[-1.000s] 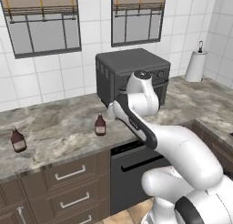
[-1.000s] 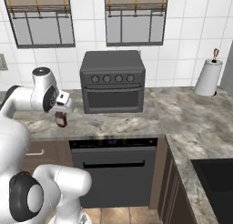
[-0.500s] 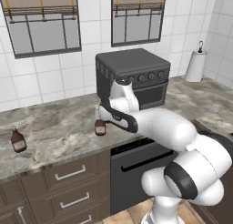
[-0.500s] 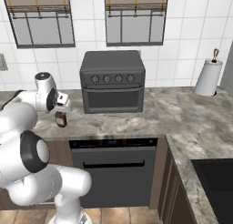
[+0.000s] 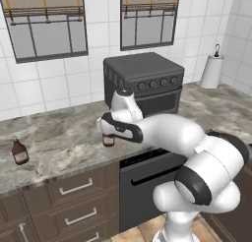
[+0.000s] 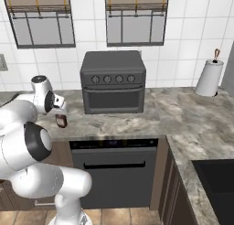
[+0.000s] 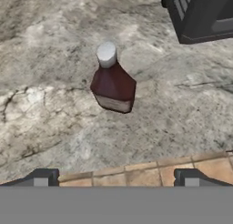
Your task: Place the ketchup and ketchup from the counter to the top shelf of the fridge. If the existing items in the fridge are on the top shelf, move them to other shelves.
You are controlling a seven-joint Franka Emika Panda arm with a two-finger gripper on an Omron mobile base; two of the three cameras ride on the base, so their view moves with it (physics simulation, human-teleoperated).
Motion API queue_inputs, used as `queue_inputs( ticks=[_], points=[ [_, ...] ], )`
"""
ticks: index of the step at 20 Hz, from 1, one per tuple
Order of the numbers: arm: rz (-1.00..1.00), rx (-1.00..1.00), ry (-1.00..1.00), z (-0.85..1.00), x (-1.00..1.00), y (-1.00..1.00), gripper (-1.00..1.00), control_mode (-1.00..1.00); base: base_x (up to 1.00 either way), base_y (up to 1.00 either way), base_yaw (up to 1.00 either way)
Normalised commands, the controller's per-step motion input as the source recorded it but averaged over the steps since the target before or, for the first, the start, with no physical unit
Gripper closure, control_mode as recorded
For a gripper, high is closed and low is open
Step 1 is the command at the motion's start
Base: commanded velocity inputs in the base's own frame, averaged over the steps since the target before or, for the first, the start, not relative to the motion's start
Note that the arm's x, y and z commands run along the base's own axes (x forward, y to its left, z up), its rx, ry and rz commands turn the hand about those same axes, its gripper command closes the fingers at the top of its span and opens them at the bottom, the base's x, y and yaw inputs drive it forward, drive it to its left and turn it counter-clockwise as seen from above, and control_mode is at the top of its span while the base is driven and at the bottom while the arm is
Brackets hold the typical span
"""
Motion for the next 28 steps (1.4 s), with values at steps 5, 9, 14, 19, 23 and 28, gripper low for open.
queue_inputs(
  ticks=[5, 9, 14, 19, 23, 28],
  points=[
    [0.00, 0.00, 0.00, -0.36, 0.31, 0.00, -1.00, -1.00, 0.00, 0.00, 0.00],
    [0.00, 0.00, 0.00, -0.08, 0.32, 0.00, -1.00, -1.00, 0.00, 0.00, 0.00],
    [0.00, 0.00, 0.00, 0.00, 0.24, 0.00, -1.00, -1.00, 0.00, 0.00, 0.00],
    [0.00, 0.00, -0.01, -0.08, 0.26, 0.00, -1.00, -1.00, 0.00, 0.00, 0.00],
    [0.00, -0.02, -0.03, -0.19, 0.19, 0.08, -1.00, -1.00, 0.00, 0.00, 0.00],
    [0.00, -0.02, 0.00, -0.09, 0.06, 0.14, -1.00, -1.00, 0.00, 0.00, 0.00]
  ],
)
